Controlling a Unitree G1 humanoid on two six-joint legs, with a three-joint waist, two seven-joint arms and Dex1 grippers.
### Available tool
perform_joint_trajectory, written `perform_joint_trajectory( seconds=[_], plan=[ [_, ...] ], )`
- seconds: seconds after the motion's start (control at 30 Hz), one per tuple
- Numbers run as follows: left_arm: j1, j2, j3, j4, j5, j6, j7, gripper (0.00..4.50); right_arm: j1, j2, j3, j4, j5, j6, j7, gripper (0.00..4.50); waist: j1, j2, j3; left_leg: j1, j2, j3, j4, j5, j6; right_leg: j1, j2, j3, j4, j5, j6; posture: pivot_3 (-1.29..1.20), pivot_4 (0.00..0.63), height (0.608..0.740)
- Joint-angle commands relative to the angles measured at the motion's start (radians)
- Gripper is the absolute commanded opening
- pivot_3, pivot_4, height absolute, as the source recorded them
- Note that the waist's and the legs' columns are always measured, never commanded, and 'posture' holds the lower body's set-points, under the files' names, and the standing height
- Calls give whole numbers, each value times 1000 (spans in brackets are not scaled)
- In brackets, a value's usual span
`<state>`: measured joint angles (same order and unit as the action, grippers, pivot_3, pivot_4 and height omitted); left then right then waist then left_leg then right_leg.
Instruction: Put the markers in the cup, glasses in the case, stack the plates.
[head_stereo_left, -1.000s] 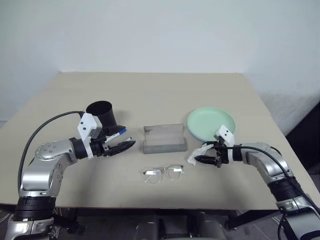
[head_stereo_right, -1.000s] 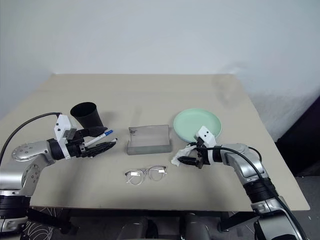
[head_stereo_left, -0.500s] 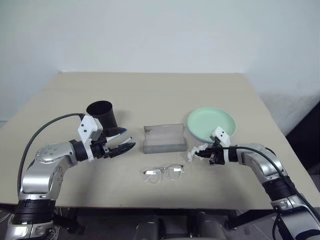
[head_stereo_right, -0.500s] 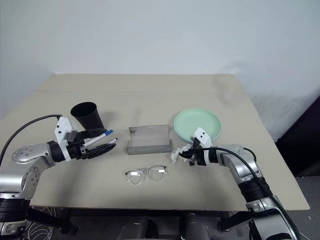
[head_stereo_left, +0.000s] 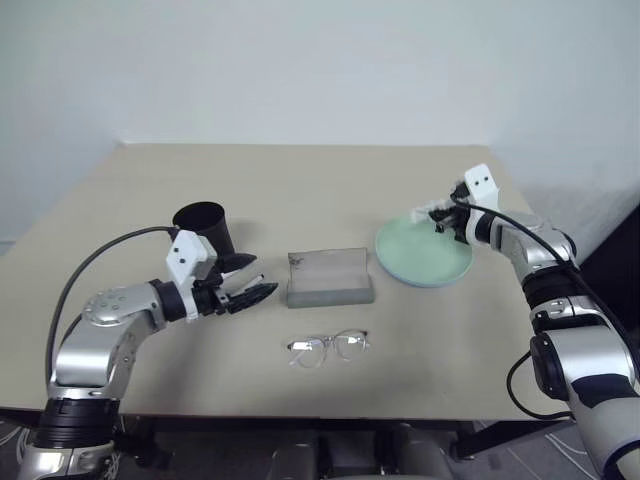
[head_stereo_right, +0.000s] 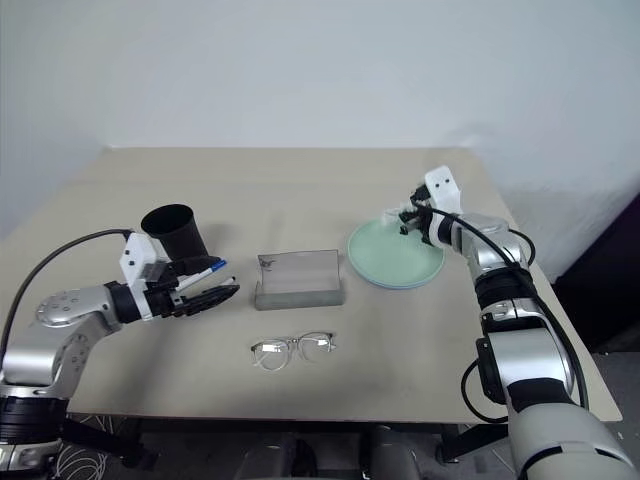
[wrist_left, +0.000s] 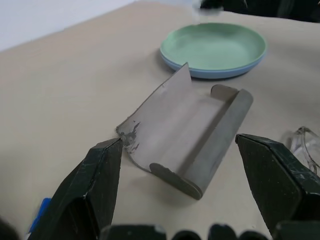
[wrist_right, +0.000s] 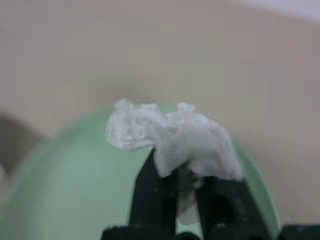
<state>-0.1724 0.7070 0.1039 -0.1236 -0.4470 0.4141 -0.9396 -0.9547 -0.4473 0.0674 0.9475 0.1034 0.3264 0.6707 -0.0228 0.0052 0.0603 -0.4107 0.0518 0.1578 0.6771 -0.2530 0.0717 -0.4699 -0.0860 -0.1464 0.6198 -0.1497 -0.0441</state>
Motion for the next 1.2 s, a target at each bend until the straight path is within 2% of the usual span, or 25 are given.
perform_joint_trajectory(
  seconds=[0.03, 0.13, 0.3, 0.5, 0.73, 0.93, 1.07, 1.2],
  plan=[
    [-31, -20, -20, -71, 8, 0, 32, 3825, -59, -4, -12, 39, -30, -53, -9, 1671, -3, 0, 0, 0, -2, 0, 0, 0, 0, -2, 0, 3, 3, 0, 0, 0, 0, 732],
    [-41, -34, -49, -98, 21, 7, 46, 3825, -55, -12, -13, 48, -47, -75, -5, 2673, -9, 0, 0, 0, -3, 0, 0, 0, 0, -3, 1, 8, 5, 0, 0, 0, 0, 732],
    [-92, -45, -115, -147, 57, 18, 65, 3825, -18, -70, -32, -60, -41, -77, 38, 4469, -13, 0, 0, 1, -3, -1, 0, 3, 0, -2, 1, 8, 5, 0, 0, 0, 0, 732],
    [-147, -10, -211, -164, 119, 59, 38, 3825, 125, -157, -60, -433, 49, 50, 202, 4489, -11, 0, 0, 1, -4, -4, 1, 1, 8, 0, 1, 10, 4, 0, 0, 0, 0, 732],
    [-264, 48, -352, -172, 191, 122, -52, 3825, 272, -263, -84, -817, 165, 260, 321, 4489, -7, 0, 0, 1, -4, -6, 2, 0, 9, 0, 1, 8, 4, -1, -2, 0, 0, 732],
    [-386, 62, -493, -153, 294, 91, -148, 3825, 346, -363, -53, -981, 233, 348, 445, 4489, 4, 0, 1, 0, -4, -8, 4, 0, 9, 1, 0, 5, 3, -1, -2, 0, 0, 732],
    [-417, 79, -552, -149, 340, 63, -222, 3825, 426, -435, -39, -1066, 265, 291, 564, 4489, 5, -1, 1, 0, -4, -11, 5, -1, 11, 3, 0, 2, 1, -1, -2, 0, 0, 732],
    [-442, 73, -587, -125, 382, 59, -253, 3825, 450, -458, -45, -1084, 276, 265, 596, 4489, 4, -2, 2, -1, -4, -12, 5, -2, 12, 3, -1, 1, 0, -1, -2, 0, 0, 732]
  ],
)
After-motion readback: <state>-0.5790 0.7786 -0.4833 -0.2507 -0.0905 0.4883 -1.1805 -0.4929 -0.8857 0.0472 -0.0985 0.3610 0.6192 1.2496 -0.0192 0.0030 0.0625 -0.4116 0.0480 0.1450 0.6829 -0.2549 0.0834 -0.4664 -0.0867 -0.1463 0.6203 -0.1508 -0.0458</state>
